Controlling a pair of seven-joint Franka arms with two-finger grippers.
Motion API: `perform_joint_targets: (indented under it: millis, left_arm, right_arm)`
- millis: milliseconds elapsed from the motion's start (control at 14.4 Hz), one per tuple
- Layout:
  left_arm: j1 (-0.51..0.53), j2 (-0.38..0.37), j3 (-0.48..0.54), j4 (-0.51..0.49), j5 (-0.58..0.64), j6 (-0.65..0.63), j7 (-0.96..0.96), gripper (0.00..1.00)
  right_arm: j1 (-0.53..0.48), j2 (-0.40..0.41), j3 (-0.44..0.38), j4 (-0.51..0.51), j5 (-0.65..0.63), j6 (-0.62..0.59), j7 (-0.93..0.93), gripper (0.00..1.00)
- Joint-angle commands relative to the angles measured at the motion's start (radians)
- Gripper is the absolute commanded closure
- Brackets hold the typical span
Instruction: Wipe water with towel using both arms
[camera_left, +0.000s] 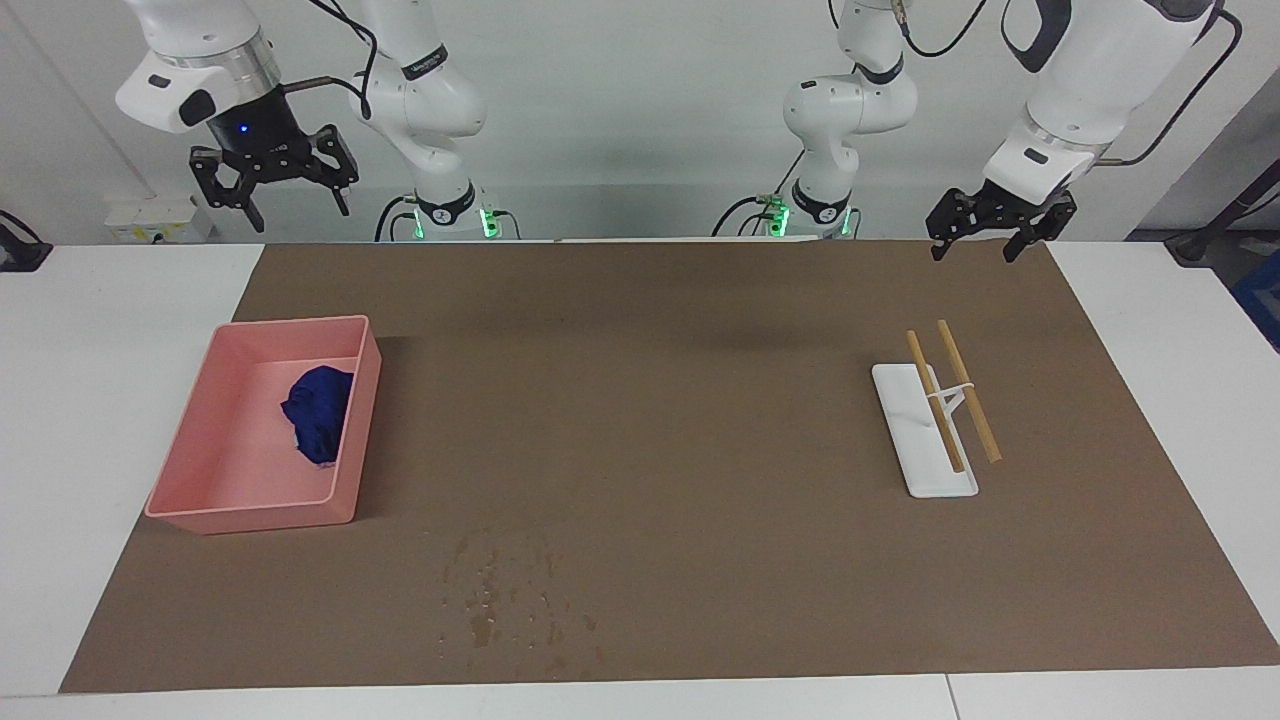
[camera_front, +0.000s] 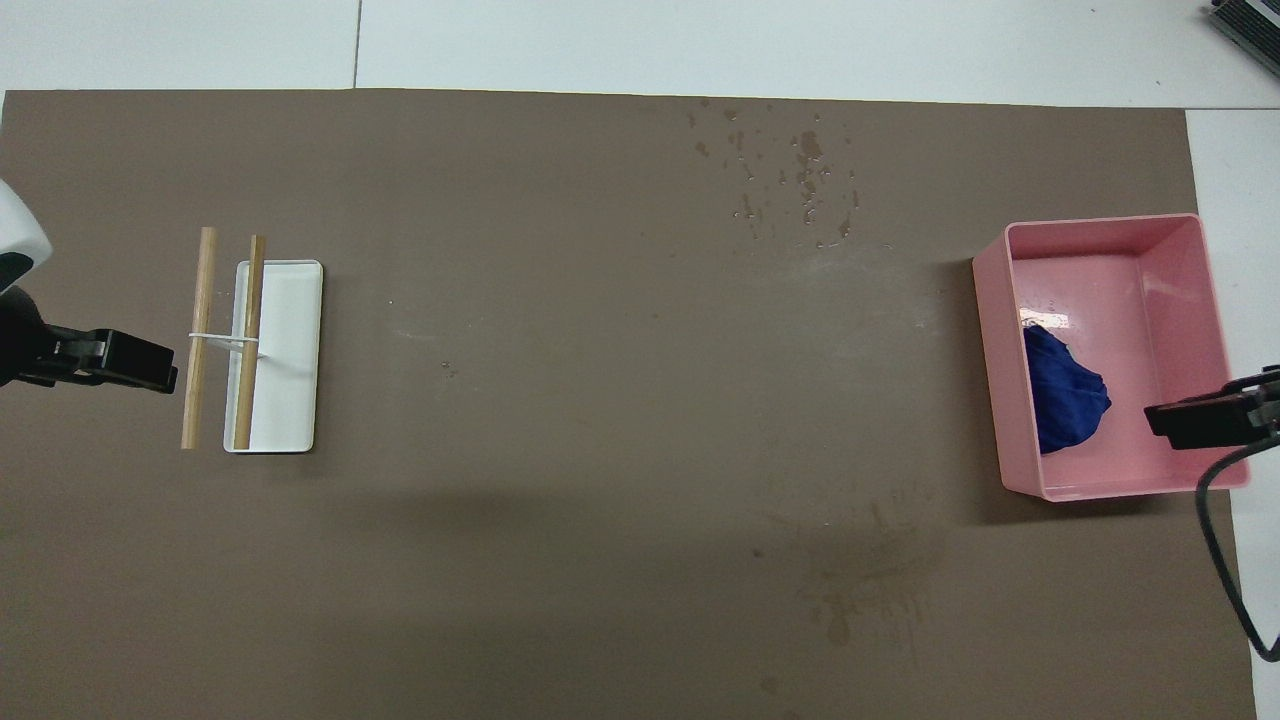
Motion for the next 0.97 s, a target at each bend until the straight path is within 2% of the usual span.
perform_joint_targets:
  millis: [0,208,416,902]
  left_arm:
    - [-0.006,-0.021,0.009,-0.012,-0.011,-0.012,0.012,0.00]
    - [-0.006,-0.021,0.010,-0.012,-0.011,-0.012,0.012,0.00]
    - [-0.006,-0.021,0.009,-0.012,-0.011,-0.012,0.012,0.00]
    - [-0.006,-0.021,0.010,-0.012,-0.011,-0.012,0.012,0.00]
  right_arm:
    - [0.017,0.146,0.004,0.171,0.012,-0.056,0.038,0.00]
    - [0.058,0.141,0.011,0.140,0.018,-0.018,0.087,0.00]
    - [0.118,0.049,0.010,-0.037,0.017,0.122,0.144,0.00]
    - [0.132,0.050,-0.033,-0.032,0.005,0.084,0.135,0.00]
